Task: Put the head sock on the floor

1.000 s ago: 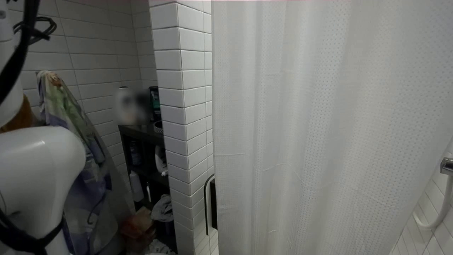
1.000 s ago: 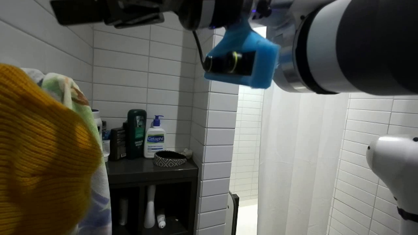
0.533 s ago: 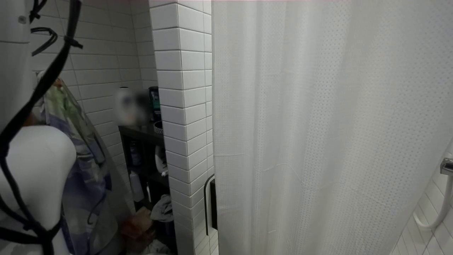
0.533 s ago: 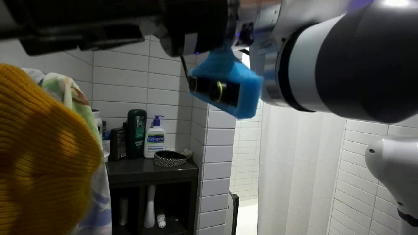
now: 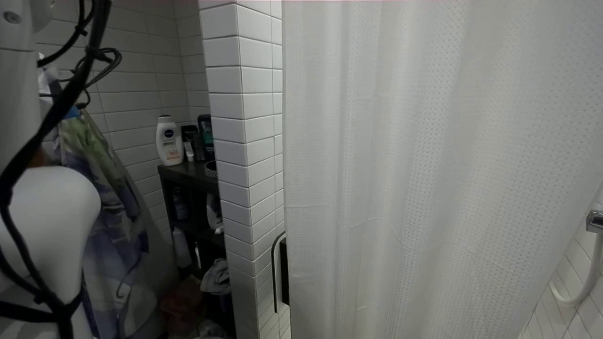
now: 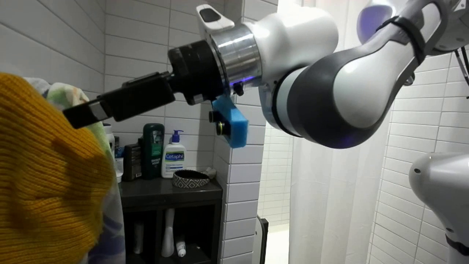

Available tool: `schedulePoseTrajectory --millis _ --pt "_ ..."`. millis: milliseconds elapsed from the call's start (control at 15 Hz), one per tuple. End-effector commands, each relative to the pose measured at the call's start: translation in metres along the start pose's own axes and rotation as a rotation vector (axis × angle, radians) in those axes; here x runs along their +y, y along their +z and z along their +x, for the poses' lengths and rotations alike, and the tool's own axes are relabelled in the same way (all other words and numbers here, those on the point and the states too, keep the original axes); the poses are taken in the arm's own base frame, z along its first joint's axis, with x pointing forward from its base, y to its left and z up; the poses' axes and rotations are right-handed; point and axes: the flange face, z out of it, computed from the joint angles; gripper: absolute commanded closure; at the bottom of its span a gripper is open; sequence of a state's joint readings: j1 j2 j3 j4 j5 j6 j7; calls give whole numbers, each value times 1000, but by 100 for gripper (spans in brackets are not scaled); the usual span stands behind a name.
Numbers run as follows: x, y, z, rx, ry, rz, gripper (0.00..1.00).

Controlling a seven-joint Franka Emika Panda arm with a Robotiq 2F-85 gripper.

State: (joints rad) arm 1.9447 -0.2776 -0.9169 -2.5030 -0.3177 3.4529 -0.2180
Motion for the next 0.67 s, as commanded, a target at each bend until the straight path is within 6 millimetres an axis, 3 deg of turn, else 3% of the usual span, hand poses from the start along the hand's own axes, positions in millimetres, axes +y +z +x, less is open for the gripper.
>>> schedulePoseTrajectory --millis 0,333,600 --pt "6 1 10 22 19 -5 0" --pt "-27 -4 17 53 55 88 0" --pt "-35 -1 15 49 41 108 0"
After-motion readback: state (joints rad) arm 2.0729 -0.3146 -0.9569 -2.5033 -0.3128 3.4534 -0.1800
